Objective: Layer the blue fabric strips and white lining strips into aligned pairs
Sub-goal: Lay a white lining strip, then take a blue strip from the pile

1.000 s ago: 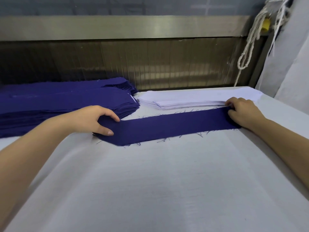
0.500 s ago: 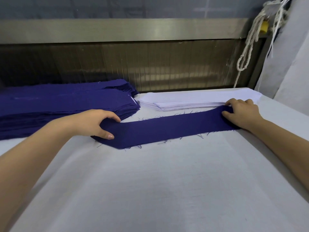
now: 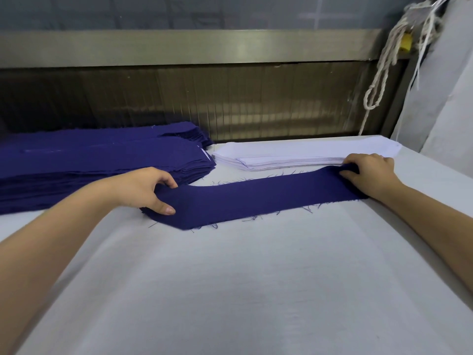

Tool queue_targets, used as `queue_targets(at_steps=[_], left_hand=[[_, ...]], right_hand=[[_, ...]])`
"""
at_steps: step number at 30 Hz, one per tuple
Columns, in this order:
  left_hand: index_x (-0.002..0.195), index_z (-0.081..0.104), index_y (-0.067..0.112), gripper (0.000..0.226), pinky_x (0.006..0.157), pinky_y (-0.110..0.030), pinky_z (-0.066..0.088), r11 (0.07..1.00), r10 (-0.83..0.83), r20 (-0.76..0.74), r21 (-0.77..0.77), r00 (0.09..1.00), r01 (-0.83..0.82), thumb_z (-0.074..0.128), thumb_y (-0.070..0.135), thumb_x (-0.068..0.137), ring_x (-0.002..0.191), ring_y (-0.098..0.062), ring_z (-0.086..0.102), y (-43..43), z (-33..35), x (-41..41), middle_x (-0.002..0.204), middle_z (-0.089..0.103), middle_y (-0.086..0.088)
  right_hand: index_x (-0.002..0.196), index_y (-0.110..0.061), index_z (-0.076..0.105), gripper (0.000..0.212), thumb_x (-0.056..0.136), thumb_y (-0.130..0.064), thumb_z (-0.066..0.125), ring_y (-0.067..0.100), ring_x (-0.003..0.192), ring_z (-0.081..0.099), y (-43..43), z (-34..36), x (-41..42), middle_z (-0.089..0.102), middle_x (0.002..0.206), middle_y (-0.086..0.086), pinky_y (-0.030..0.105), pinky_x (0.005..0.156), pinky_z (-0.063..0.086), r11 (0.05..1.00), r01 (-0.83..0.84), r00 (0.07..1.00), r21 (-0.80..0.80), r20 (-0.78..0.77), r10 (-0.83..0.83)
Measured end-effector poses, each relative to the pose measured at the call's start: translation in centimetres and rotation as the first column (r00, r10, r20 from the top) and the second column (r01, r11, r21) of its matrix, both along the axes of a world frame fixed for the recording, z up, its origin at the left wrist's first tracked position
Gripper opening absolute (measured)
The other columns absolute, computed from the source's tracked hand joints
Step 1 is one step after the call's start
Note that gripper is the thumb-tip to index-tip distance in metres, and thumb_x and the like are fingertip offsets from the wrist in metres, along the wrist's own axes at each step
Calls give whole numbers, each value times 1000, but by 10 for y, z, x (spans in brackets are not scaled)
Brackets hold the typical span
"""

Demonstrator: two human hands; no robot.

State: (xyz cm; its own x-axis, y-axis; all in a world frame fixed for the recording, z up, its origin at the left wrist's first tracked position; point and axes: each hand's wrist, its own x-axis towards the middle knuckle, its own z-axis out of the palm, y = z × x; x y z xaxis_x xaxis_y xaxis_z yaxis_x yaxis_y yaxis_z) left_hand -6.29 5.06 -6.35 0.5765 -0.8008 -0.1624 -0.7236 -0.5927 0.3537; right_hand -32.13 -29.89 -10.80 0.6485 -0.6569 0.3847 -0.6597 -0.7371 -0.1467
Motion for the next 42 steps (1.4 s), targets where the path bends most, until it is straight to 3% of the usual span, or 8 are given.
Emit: queue_targets(at_steps=[4,10,19,25,31,35,39,42], left_hand=[[107,59,23,40,84,-29,49,1000,-20,-16,-7,1000,20,80,22,73,95,-12,58,0,2,-3,108,59,8],[91,64,19,20,78,-51,54,998,-41,-133,-51,990,34,76,11,77,89,-25,65,0,0,-8,96,68,-3],[89,59,20,17,57,-20,47,970,41,-193,-229,980,-86,67,6,83,81,-12,64,-4,2,-9,93,66,7],[88,58,21,18,58,-18,47,921,65,-330,-344,942,-184,64,4,85,79,-9,66,3,2,-5,93,66,6],[98,61,16,28,53,-31,56,844,-25,-648,-422,761,-332,59,-8,84,77,-16,71,8,0,-4,87,72,8],[99,63,26,38,53,-24,55,772,41,-614,-481,788,-415,63,-7,81,79,-14,70,4,-4,-5,90,71,7],[96,62,28,39,72,-16,46,711,82,-437,-604,896,-360,69,-6,77,98,-1,55,-1,-11,-5,106,58,13],[95,59,27,43,86,-16,33,667,106,-276,-693,955,-274,73,-6,72,104,-6,52,-5,-15,-6,101,60,11]], right_hand=[[106,-11,63,18,91,-20,57,35,107,52,1,0,0,66,109,10,41,94,29,1000,-17,1000,9,15,17],[100,-7,66,15,88,-13,59,34,98,56,5,4,-2,68,101,12,45,92,38,997,-70,993,-18,96,71],[105,-6,64,18,89,-15,60,35,98,57,6,3,-1,67,104,15,42,84,46,997,-73,986,20,153,69],[105,-7,64,19,89,-16,60,35,97,57,7,2,-1,67,103,15,40,81,46,997,-64,985,43,164,56],[105,-7,64,18,89,-16,60,34,95,57,7,2,-1,67,102,15,40,80,47,997,-62,986,43,156,55],[104,-7,64,19,89,-16,61,35,95,57,6,2,-1,67,101,15,39,79,46,997,-61,986,46,158,53],[104,-7,64,19,88,-16,61,35,95,57,5,2,-2,67,102,15,40,80,47,997,-61,987,51,152,52],[104,-6,64,18,88,-14,61,35,95,57,5,2,-2,67,102,16,39,79,46,997,-66,987,45,153,58]])
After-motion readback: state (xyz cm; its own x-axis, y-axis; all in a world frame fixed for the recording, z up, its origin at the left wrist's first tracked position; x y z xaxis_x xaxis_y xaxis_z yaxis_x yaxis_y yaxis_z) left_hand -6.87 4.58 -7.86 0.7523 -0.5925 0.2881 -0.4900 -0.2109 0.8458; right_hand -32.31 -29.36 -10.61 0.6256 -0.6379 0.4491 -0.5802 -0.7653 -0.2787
